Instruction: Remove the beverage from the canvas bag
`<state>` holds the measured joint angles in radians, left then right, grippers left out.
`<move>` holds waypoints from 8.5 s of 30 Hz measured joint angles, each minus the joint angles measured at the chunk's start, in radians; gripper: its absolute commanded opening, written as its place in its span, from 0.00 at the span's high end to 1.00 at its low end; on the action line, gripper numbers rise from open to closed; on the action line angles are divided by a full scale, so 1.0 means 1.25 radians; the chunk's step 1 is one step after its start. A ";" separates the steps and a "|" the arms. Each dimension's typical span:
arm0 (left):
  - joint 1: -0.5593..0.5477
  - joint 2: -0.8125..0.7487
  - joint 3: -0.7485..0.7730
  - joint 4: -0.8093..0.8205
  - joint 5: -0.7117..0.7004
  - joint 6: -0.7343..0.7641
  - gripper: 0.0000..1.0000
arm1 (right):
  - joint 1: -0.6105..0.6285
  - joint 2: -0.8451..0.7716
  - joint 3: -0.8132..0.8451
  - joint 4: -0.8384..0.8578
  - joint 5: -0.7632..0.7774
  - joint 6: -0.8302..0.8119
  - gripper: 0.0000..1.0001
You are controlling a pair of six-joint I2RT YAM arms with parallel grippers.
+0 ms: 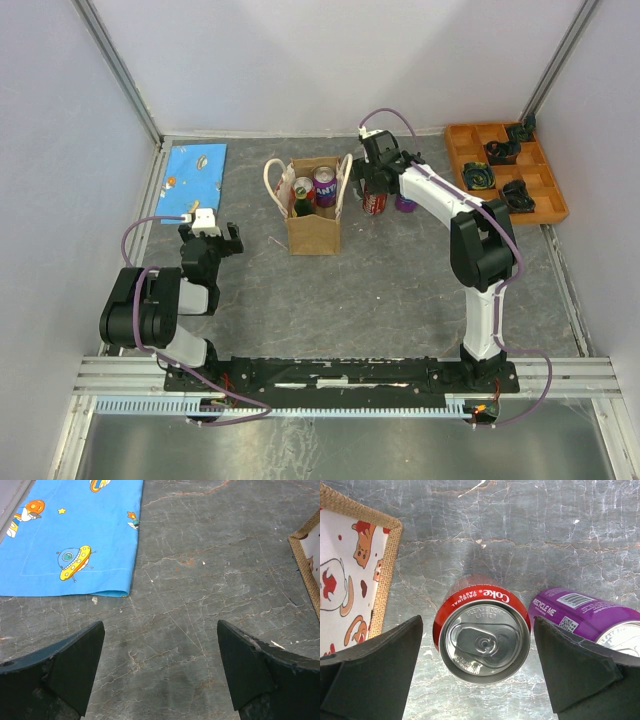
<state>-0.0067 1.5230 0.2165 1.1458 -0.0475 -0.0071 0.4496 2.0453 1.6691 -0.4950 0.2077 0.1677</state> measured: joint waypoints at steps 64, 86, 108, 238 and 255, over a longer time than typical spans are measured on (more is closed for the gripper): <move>0.000 0.000 0.000 0.000 0.000 0.000 0.01 | 0.116 0.124 0.325 -0.038 -0.246 -0.009 0.33; 0.000 0.000 0.000 0.000 0.000 0.000 0.01 | 0.117 0.191 0.355 -0.033 -0.117 0.009 0.22; 0.000 0.000 0.000 0.000 0.000 0.000 0.01 | 0.102 0.204 0.348 0.029 -0.090 0.139 0.24; 0.000 0.000 0.000 0.000 0.000 0.000 0.01 | 0.100 -0.431 -0.235 -0.040 0.126 0.027 1.00; 0.000 0.000 0.000 0.000 0.000 0.000 0.01 | 0.051 -0.308 -0.292 0.041 -0.004 0.135 1.00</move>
<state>-0.0067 1.5230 0.2165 1.1458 -0.0475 -0.0074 0.5137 1.6600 1.3037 -0.4442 0.2028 0.3359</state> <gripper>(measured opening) 0.992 0.702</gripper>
